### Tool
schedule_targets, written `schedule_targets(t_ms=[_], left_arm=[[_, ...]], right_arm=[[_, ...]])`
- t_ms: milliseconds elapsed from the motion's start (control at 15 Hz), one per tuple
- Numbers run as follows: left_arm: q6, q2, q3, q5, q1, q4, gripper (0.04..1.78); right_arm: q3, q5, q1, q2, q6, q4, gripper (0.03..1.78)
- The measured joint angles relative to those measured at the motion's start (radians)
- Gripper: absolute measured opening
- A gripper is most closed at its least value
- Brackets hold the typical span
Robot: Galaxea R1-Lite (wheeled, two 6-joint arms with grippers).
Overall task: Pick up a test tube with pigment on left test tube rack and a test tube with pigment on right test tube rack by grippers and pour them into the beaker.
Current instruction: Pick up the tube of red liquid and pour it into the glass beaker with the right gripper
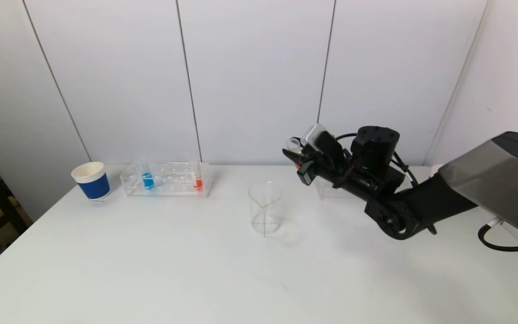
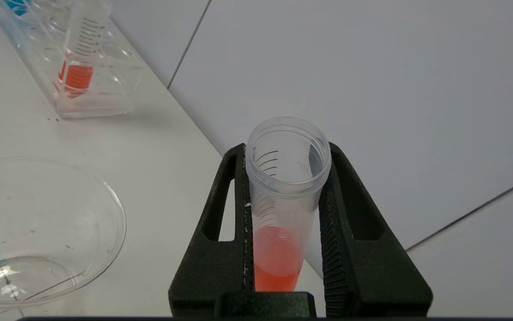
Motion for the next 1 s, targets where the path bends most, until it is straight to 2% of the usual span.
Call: schedule_targets(t_ms=[267,400,667,1000], left_arm=[[0.000,0.000,0.000,0.000,0.000,0.000,1.76],[0.000,0.000,0.000,0.000,0.000,0.000,1.76],[0.000,0.000,0.000,0.000,0.000,0.000,1.76],[0.000,0.000,0.000,0.000,0.000,0.000,1.76]], right_arm=[[-0.004,0.020,-0.002,0.021,-0.026,-0.004,0.48],[-0.006,0.047,-0.003,0.027,-0.049,-0.005,0.48],[-0.003,0.076,0.001,0.036,-0.128,-0.005,0.48],[-0.001,0.080,0.006,0.051,-0.211,-0.003,0.48]])
